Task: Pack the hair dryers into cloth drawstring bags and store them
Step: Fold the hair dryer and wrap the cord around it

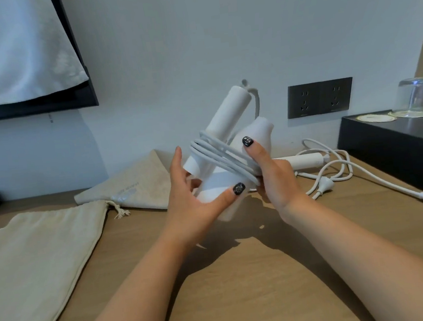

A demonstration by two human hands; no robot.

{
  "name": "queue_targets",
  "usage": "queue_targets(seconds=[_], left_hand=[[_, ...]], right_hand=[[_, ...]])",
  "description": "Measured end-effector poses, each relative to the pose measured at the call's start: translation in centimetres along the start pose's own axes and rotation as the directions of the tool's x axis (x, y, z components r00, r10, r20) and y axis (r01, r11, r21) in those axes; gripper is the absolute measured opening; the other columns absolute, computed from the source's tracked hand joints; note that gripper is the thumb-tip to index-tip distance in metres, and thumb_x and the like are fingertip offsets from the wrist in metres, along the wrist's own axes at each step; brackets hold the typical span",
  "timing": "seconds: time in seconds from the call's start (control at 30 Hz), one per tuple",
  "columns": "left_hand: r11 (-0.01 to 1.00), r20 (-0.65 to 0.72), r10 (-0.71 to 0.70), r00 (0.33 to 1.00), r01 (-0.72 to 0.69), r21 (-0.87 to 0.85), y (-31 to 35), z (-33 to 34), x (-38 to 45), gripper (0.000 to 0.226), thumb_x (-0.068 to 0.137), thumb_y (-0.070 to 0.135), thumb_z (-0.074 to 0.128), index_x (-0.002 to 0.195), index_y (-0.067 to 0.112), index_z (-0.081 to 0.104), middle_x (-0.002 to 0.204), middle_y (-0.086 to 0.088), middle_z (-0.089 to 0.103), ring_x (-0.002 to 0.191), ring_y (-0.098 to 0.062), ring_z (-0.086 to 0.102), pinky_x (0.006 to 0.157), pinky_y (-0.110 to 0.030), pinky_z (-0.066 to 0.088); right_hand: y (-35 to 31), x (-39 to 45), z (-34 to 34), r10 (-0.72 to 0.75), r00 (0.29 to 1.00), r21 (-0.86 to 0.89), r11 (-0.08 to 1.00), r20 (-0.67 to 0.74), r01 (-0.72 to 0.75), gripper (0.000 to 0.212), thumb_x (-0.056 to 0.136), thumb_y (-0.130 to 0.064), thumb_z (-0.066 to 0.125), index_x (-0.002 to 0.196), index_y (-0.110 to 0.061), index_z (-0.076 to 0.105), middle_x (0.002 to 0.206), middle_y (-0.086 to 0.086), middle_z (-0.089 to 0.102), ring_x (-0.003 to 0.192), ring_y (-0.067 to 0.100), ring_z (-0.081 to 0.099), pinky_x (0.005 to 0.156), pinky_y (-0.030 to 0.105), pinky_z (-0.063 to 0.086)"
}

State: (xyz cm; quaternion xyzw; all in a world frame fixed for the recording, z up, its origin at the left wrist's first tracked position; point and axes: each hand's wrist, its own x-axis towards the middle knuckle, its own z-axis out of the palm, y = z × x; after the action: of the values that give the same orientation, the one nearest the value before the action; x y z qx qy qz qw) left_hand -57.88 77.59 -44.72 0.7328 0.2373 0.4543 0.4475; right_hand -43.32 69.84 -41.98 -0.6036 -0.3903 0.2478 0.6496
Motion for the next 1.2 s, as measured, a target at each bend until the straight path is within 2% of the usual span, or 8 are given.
queue_targets(seconds=[0.2, 0.4, 0.53, 0.73, 0.87, 0.93, 1.03, 1.2], left_hand=[[0.708, 0.452, -0.329, 0.829, 0.533, -0.464, 0.7, 0.5, -0.5, 0.098, 0.050, 0.059, 0.087, 0.128, 0.008, 0.056, 0.111, -0.019, 0.066, 0.097, -0.035, 0.069, 0.074, -0.042, 0.059], [0.446, 0.633, -0.178, 0.753, 0.635, -0.630, 0.4, -0.7, -0.6, 0.105, 0.043, 0.040, 0.098, 0.133, 0.008, 0.053, 0.123, -0.025, 0.059, 0.096, -0.035, 0.068, 0.071, -0.041, 0.062], [0.392, 0.658, -0.167, 0.734, 0.662, -0.639, 0.8, -0.8, -0.5, 0.112, 0.042, 0.068, 0.084, 0.133, 0.011, 0.057, 0.122, -0.024, 0.062, 0.098, -0.038, 0.068, 0.066, -0.043, 0.062], [0.494, 0.395, -0.404, 0.825, 0.560, -0.665, 1.5, 0.4, -0.4, 0.056, 0.085, 0.051, 0.054, 0.117, 0.005, 0.059, 0.086, -0.020, 0.068, 0.064, -0.028, 0.068, 0.043, -0.026, 0.056], [0.574, 0.163, -0.428, 0.889, 0.407, -0.711, 1.6, 0.3, 0.3, 0.044, 0.091, 0.042, 0.056, 0.118, 0.007, 0.057, 0.080, -0.016, 0.072, 0.066, -0.028, 0.069, 0.047, -0.026, 0.057], [0.635, 0.065, -0.418, 0.906, 0.343, -0.692, 1.6, 0.3, 0.6, 0.041, 0.095, 0.040, 0.054, 0.123, 0.010, 0.055, 0.084, -0.015, 0.070, 0.066, -0.027, 0.068, 0.049, -0.027, 0.056], [0.752, -0.127, -0.373, 0.919, 0.220, -0.621, 1.3, 0.2, 1.1, 0.025, 0.098, 0.035, 0.051, 0.113, 0.016, 0.056, 0.100, -0.014, 0.062, 0.075, -0.027, 0.066, 0.057, -0.032, 0.057], [0.961, -0.447, -0.144, 0.883, 0.018, -0.275, 0.3, -1.0, 1.5, 0.016, 0.093, 0.037, 0.061, 0.106, 0.029, 0.057, 0.102, 0.009, 0.058, 0.098, -0.015, 0.062, 0.075, -0.039, 0.058]], right_hand=[[0.1, -0.1, -0.1, -0.149, 0.989, 0.217, 0.965, -0.015, 0.149, 0.045, 0.069, -0.061, 0.060, 0.044, -0.024, 0.053, 0.039, -0.013, 0.038, 0.039, 0.003, 0.034, 0.042, 0.016, 0.028], [0.4, -0.1, -0.5, -0.332, 0.939, 0.216, 0.927, 0.092, 0.306, 0.044, 0.070, -0.061, 0.059, 0.041, -0.027, 0.056, 0.039, -0.013, 0.043, 0.041, -0.001, 0.043, 0.044, 0.008, 0.032], [0.6, 0.3, -0.9, -0.352, 0.928, 0.245, 0.917, 0.122, 0.316, 0.061, 0.048, -0.090, 0.058, 0.055, -0.029, 0.059, 0.043, -0.014, 0.047, 0.045, -0.003, 0.046, 0.046, 0.007, 0.034], [1.0, 1.0, -0.9, -0.284, 0.941, 0.007, 0.958, 0.182, 0.287, 0.108, 0.044, -0.100, 0.046, 0.073, 0.003, 0.054, 0.053, -0.008, 0.047, 0.051, 0.004, 0.044, 0.056, 0.018, 0.035], [0.9, 1.6, -0.8, -0.229, 0.964, -0.273, 0.927, 0.134, 0.258, 0.079, 0.069, -0.092, 0.027, 0.056, -0.016, 0.041, 0.046, -0.005, 0.035, 0.040, 0.005, 0.030, 0.054, 0.025, 0.028], [1.0, 1.8, -0.9, -0.195, 0.970, -0.301, 0.926, 0.142, 0.230, 0.067, 0.078, -0.079, 0.026, 0.053, -0.021, 0.050, 0.044, -0.005, 0.038, 0.037, 0.004, 0.033, 0.054, 0.027, 0.028], [0.7, 1.6, -0.8, -0.117, 0.977, -0.320, 0.932, 0.178, 0.170, 0.091, 0.074, -0.080, 0.019, 0.078, -0.004, 0.068, 0.048, -0.001, 0.044, 0.040, 0.006, 0.036, 0.056, 0.028, 0.032], [0.0, 0.6, 0.3, 0.006, 0.959, -0.221, 0.973, 0.284, 0.060, 0.102, 0.068, -0.091, 0.015, 0.081, -0.002, 0.063, 0.063, 0.010, 0.039, 0.047, 0.013, 0.029, 0.051, 0.026, 0.029]])
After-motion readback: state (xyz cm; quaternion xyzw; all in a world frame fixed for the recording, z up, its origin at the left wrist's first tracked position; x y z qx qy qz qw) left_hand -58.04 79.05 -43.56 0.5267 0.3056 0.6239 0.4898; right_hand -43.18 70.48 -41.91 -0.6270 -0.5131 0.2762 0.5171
